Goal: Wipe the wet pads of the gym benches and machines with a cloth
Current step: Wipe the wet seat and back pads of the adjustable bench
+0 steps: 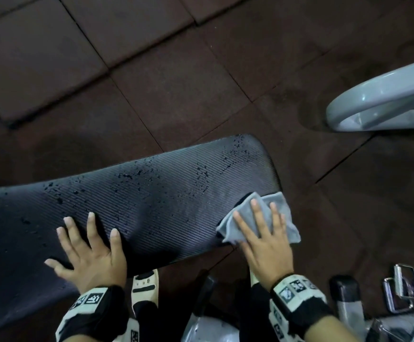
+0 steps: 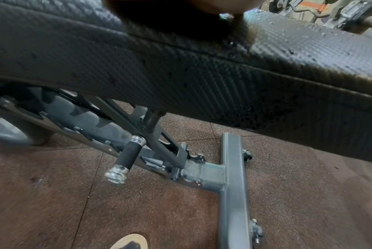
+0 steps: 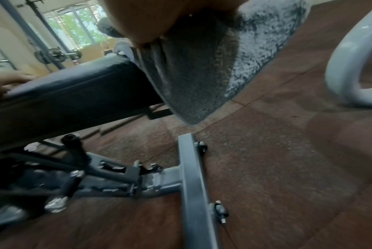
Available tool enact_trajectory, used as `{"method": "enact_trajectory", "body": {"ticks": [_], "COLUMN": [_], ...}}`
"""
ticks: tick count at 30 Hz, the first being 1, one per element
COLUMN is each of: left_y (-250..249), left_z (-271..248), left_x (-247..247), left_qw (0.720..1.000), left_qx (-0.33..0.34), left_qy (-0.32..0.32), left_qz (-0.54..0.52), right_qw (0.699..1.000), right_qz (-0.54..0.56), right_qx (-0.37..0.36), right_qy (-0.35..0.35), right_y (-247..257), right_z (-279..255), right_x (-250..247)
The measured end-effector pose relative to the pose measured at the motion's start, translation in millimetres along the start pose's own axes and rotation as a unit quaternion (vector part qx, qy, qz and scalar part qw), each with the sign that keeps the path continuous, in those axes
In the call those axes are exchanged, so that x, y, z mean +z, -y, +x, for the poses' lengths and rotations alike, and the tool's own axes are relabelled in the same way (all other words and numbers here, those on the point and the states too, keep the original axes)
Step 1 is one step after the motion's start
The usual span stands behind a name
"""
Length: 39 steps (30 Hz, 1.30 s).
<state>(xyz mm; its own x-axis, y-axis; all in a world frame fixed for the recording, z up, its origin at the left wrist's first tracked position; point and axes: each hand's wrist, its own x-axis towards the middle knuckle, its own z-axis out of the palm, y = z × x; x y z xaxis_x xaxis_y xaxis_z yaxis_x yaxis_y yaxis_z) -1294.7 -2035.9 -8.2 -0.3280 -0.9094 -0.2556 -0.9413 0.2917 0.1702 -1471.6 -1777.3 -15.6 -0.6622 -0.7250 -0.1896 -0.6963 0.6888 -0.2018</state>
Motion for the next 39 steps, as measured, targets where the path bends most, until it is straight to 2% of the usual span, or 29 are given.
{"method": "enact_trajectory", "body": {"ticks": [5,9,11,15,18,20,21,24,25,27,30,33,36,39], "left_y": [-1,0,0,1,7,9,9,7,6,6,8,13,15,15], "left_z": [1,1,1,3,16,26,30,33,33,33,33,34,34,35], "left_x": [-1,-2,-3,-12,-24,-29,-31,-33,-34,-34,-32,-32,-31,-30], "left_qw": [1.0,1.0,1.0,0.999,0.998,0.996,0.994,0.992,0.991,0.99,0.989,0.99,0.988,0.988], "left_qx": [-0.005,-0.003,-0.004,0.001,0.016,0.031,0.032,0.027,0.028,0.03,0.042,0.058,0.061,0.068], "left_qy": [0.008,0.015,0.023,0.033,0.052,0.083,0.099,0.124,0.128,0.135,0.135,0.129,0.136,0.135], "left_qz": [0.001,0.0,-0.006,0.004,0.028,0.03,0.028,0.029,0.027,0.031,0.033,0.027,0.029,0.03], "right_qw": [0.996,0.994,0.998,0.988,0.955,0.921,0.899,0.798,0.763,0.716,0.688,0.678,0.681,0.656], "right_qz": [0.005,-0.005,-0.011,0.016,0.047,0.109,0.16,0.32,0.364,0.424,0.463,0.488,0.469,0.456], "right_qx": [-0.09,-0.109,-0.05,0.153,0.292,0.373,0.404,0.47,0.485,0.502,0.506,0.496,0.494,0.524], "right_qy": [0.008,0.024,0.025,0.012,0.017,-0.021,-0.061,-0.198,-0.222,-0.237,-0.236,-0.236,-0.27,-0.294], "right_y": [51,50,38,14,10,16,23,56,73,111,159,175,140,73], "right_z": [24,70,87,91,73,59,52,40,38,38,38,36,36,40], "right_x": [-6,-17,-22,-24,-21,-15,-9,10,14,18,26,33,31,26]}}
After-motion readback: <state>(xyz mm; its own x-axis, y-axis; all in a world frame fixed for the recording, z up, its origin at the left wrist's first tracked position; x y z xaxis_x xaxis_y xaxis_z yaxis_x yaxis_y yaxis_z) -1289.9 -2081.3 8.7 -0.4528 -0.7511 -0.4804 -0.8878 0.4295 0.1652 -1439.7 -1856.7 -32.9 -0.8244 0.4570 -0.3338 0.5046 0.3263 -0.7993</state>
